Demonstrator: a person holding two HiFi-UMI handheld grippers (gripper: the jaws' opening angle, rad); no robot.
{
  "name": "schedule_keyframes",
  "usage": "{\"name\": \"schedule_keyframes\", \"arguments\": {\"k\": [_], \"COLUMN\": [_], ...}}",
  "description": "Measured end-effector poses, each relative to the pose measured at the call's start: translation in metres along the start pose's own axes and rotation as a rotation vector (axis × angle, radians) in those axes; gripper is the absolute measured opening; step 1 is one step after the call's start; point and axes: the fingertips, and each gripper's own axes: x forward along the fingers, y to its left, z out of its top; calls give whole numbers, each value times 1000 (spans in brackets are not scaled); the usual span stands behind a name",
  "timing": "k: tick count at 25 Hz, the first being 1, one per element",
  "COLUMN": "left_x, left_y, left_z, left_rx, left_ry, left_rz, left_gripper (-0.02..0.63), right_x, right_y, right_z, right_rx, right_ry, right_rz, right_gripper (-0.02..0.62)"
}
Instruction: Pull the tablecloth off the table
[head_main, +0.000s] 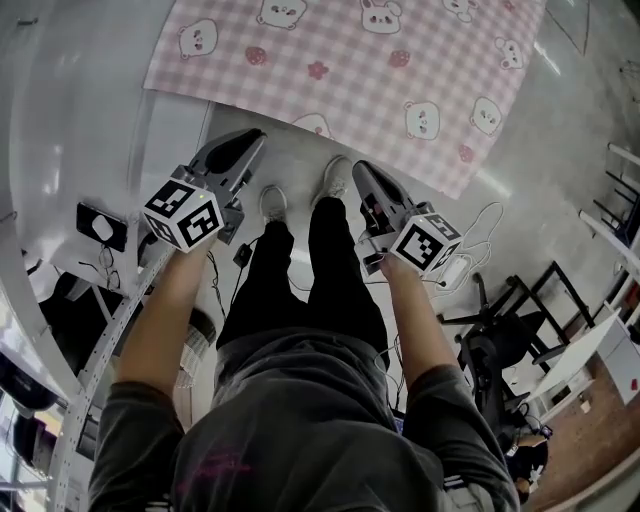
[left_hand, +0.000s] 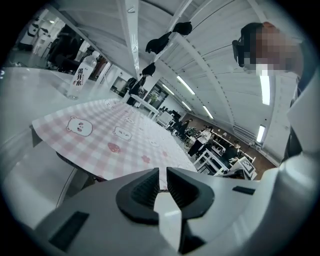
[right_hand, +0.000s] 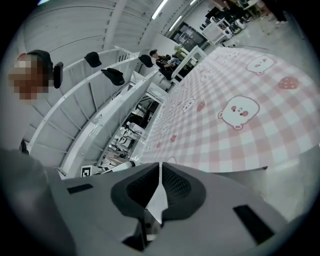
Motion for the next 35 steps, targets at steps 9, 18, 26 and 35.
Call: {"name": "schedule_keyframes", "arguments": {"k": [9,18,26,35], "left_x": [24,52,64,61], "left_y": [30,54,76,69], "left_z": [-37,-52,-54,-44], "left_rx": [-123,-391,-628,-669], "left_ry": [37,26,-38,-52], "left_rz": [-7,-67,-38,-47], "left_gripper": [75,164,95,8], "right_x": [12,29,32,25], "right_y": [-36,-66,-85,-77], "right_z": [-19,-23,-10,8], "right_rx": [145,367,497,501], "right_ry": [-23,-102,-190,-256], "right_rz": [4,70,56,49], "right_gripper": [58,110,109,6]}}
